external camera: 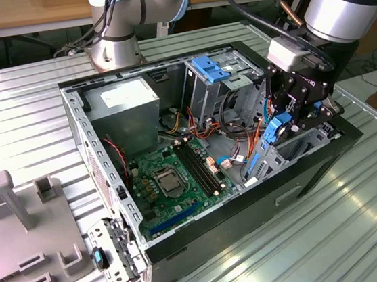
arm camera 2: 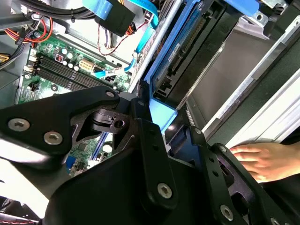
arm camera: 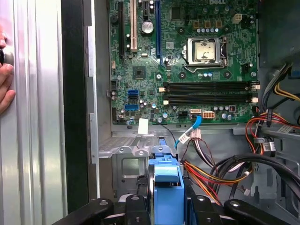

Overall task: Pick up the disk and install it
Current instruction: 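Insert the disk into the insertion slot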

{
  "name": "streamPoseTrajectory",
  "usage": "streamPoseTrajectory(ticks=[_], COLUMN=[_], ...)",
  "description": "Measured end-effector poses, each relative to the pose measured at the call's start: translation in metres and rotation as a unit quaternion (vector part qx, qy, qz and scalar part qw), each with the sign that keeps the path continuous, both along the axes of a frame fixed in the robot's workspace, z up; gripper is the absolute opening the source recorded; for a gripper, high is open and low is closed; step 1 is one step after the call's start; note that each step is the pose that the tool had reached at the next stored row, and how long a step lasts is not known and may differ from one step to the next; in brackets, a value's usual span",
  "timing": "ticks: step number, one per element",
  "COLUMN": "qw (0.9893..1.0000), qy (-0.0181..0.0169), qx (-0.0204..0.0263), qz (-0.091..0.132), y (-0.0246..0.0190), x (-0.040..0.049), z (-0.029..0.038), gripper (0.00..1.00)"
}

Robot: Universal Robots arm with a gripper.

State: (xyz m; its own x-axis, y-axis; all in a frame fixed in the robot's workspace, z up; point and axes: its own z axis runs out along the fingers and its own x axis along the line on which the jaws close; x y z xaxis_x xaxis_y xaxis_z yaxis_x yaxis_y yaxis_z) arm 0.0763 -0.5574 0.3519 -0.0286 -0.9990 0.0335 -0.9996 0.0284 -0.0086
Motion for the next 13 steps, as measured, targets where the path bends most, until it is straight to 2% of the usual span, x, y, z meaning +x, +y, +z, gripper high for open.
streamPoseTrajectory(ticks=[9,10,13], qw=[1.0000,1.0000,1.0000], qy=[0.0000,0.0000,0.0000], qx=[0.0000,0.0000,-0.0001], qz=[0.000,0.000,0.000], y=[0.0000,0.0000,0.0000], x=[0.0001,0.0001,0.0000], z=[-0.0008,-0.0007,-0.0007], gripper=[0.38,0.45,0.45])
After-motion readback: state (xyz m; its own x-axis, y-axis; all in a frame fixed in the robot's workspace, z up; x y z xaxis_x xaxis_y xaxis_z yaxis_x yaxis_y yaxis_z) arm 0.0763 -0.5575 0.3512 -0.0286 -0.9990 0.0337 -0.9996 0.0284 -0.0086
